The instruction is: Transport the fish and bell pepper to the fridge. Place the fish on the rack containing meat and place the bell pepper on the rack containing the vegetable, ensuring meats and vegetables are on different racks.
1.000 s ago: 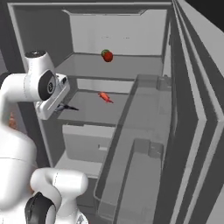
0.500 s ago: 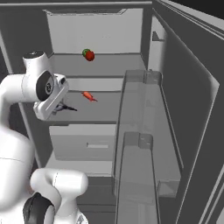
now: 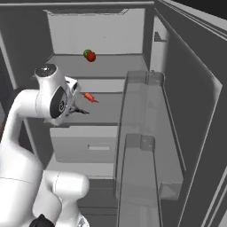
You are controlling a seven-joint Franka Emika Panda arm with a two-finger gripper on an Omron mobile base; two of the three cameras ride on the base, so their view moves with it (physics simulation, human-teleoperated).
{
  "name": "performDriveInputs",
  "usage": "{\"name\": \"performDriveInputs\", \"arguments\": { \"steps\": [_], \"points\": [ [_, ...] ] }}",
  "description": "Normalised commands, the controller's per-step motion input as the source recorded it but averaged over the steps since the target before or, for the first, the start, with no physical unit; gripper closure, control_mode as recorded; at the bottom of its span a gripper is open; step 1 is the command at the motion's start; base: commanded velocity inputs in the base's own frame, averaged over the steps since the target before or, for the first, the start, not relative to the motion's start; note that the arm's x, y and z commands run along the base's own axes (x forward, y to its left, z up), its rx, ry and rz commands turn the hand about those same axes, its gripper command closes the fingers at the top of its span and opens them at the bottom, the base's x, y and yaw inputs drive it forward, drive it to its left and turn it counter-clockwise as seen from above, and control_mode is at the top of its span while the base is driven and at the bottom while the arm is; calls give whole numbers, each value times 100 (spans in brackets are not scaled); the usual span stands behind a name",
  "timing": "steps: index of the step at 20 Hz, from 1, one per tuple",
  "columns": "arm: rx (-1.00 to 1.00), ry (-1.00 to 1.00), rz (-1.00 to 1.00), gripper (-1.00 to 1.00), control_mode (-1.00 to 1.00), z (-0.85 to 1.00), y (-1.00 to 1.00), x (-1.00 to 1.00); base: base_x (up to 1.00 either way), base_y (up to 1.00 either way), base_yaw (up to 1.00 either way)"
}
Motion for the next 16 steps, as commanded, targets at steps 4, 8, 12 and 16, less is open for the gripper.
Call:
{"name": "performDriveInputs", "arguments": {
  "steps": [4, 8, 12, 16],
  "points": [
    [19, -9, 0, 100, -100, -47, -9, 52, 0, 0, 0],
    [16, -3, 0, 100, -100, -26, -3, 64, 0, 0, 0],
    [19, -1, 0, 100, -100, -9, -6, 81, 0, 0, 0],
    [14, 3, 0, 100, -100, -15, 0, 100, 0, 0, 0]
  ]
}}
